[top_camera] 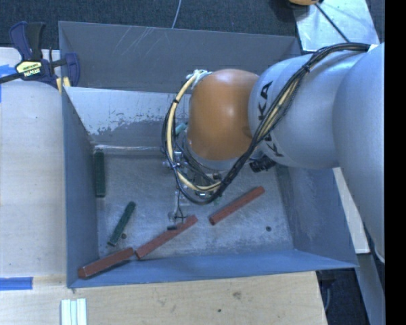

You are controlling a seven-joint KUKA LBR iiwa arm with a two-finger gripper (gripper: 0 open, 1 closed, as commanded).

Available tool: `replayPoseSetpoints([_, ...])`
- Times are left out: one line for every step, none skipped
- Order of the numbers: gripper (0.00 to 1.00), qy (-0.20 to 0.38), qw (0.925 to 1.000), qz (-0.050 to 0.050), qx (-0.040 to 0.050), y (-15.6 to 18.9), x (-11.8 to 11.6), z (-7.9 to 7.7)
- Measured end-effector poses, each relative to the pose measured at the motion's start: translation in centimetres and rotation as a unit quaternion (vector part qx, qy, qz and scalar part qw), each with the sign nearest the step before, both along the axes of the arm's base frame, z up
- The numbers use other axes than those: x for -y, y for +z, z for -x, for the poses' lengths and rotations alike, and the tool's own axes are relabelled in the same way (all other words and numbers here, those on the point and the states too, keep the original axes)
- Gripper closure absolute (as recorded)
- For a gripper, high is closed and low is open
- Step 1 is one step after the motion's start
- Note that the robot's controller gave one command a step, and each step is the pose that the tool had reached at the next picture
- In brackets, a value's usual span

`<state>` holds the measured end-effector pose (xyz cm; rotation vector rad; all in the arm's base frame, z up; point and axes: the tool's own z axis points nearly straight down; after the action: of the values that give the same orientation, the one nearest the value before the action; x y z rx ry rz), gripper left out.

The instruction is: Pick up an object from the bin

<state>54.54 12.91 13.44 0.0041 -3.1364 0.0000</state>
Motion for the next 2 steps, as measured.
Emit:
replayPoseSetpoints([0.0, -0.001, 1.0, -0.001, 0.0039, 0.4, 0.0, -0.2])
replayPoseSetpoints([0.0, 0.092, 0.9958, -0.001, 0.0071, -3.1, 0.6, 2.0])
